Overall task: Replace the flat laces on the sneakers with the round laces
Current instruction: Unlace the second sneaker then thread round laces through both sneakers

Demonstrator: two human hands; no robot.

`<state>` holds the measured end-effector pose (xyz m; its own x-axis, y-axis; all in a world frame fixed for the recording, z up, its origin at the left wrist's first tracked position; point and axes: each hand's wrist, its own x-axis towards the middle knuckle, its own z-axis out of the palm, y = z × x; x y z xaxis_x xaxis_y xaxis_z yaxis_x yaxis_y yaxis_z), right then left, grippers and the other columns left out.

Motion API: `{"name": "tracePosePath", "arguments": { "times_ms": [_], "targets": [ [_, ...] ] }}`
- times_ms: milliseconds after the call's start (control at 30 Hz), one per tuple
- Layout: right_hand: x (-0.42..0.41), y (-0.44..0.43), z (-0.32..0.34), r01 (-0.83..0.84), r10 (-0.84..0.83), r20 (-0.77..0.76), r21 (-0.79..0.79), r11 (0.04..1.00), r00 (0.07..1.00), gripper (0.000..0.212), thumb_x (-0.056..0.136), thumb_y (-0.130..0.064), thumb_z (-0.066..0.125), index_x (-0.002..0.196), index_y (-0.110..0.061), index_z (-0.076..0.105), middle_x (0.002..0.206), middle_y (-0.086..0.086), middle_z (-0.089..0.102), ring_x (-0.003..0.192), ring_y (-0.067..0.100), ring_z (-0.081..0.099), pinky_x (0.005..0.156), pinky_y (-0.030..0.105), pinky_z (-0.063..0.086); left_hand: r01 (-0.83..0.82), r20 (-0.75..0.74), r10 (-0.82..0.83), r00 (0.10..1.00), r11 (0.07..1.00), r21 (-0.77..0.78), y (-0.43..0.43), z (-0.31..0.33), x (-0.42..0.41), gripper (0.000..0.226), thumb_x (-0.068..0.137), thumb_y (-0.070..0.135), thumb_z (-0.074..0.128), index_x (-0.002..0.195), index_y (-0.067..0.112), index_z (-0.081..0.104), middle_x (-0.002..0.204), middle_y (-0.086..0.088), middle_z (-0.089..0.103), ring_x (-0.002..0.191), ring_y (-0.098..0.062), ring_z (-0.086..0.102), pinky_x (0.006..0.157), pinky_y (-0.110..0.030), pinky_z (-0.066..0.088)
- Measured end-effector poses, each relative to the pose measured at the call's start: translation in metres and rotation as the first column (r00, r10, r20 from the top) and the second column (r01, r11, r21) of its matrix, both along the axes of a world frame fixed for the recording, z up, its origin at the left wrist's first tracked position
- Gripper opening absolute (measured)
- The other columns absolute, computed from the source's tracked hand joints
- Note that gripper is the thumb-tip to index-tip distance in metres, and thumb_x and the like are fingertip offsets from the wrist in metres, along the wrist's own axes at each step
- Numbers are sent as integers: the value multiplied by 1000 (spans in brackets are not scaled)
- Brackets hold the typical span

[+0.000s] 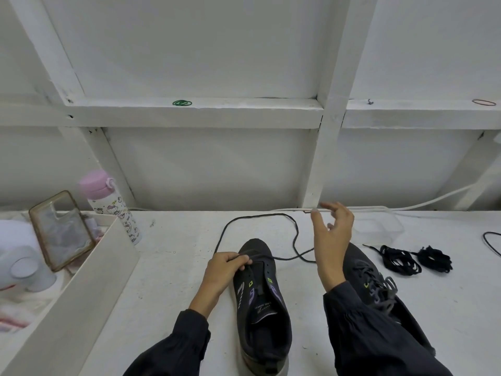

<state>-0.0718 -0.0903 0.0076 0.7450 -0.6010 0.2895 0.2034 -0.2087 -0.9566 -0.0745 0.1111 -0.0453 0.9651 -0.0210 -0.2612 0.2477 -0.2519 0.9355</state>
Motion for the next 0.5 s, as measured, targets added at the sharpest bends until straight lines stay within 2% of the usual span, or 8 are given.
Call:
{"name": "tracePosePath", "arguments": {
  "times_ms": [67, 133, 233, 267, 300, 333, 400, 500],
  "targets": [
    [1, -6, -5, -82, 74, -78, -103, 991, 994, 21, 86, -11, 66, 103, -23, 62, 112, -9, 55, 108, 13, 53, 91, 33, 44, 1, -5, -1, 1000, 1000, -4, 1, -2, 0, 19, 92, 22, 64, 81, 16, 79, 59, 13, 62, 62, 3, 54, 62, -16, 37],
    [0, -6, -11, -298, 259, -187, -229, 927, 948, 22, 84, -7, 68, 92, -27, 65, 103, -12, 63, 95, 8, 59, 80, 28, 45, 20, -9, -20, 1000, 1000, -10, -1, -1, 0, 19, 92, 22, 63, 83, 15, 79, 59, 13, 60, 56, 6, 52, 58, -13, 36],
    [-5, 9, -22, -652, 535, -379, -344, 676, 755, 19, 80, -9, 73, 84, -28, 68, 91, -11, 69, 85, 3, 62, 74, 23, 48, 71, 12, -71, 997, 997, -24, -9, 3, 0, 21, 92, 20, 62, 83, 10, 77, 59, 11, 59, 54, 2, 49, 57, -13, 37],
    [-6, 15, -26, -702, 565, -418, -383, 601, 712, 18, 78, -12, 74, 85, -27, 68, 90, -11, 68, 86, 3, 61, 72, 19, 45, 87, 25, -87, 996, 996, -19, -11, 4, 0, 21, 92, 20, 62, 82, 6, 75, 60, 10, 58, 55, -1, 47, 58, -15, 37],
    [-7, 20, -31, -716, 568, -436, -410, 565, 698, 18, 76, -14, 75, 85, -27, 66, 89, -11, 67, 86, 3, 60, 71, 14, 42, 102, 42, -101, 994, 995, -20, -12, 5, -1, 23, 92, 19, 62, 82, 2, 73, 61, 8, 57, 55, -3, 46, 60, -17, 37],
    [-8, 24, -34, -712, 563, -437, -416, 565, 702, 19, 75, -16, 75, 84, -26, 63, 87, -11, 66, 86, 2, 60, 69, 12, 40, 119, 58, -117, 991, 993, -23, -12, 5, -1, 24, 92, 19, 62, 82, -1, 71, 62, 6, 56, 56, -5, 45, 62, -20, 37],
    [-6, 26, -38, -699, 553, -430, -395, 596, 714, 17, 75, -18, 76, 83, -25, 63, 81, -12, 68, 81, 3, 61, 68, 15, 43, 145, 82, -141, 987, 989, -34, -11, 7, -3, 30, 92, 26, 63, 78, 0, 69, 64, 2, 55, 59, -6, 45, 64, -22, 37],
    [-3, 21, -40, -684, 540, -424, -377, 625, 727, 11, 78, -19, 76, 80, -25, 68, 72, -13, 69, 69, 7, 63, 68, 29, 52, 142, 103, -142, 985, 990, 2, -5, 7, -5, 35, 94, 40, 60, 65, 24, 71, 70, 5, 65, 66, -5, 54, 66, -17, 41]
  ]
}}
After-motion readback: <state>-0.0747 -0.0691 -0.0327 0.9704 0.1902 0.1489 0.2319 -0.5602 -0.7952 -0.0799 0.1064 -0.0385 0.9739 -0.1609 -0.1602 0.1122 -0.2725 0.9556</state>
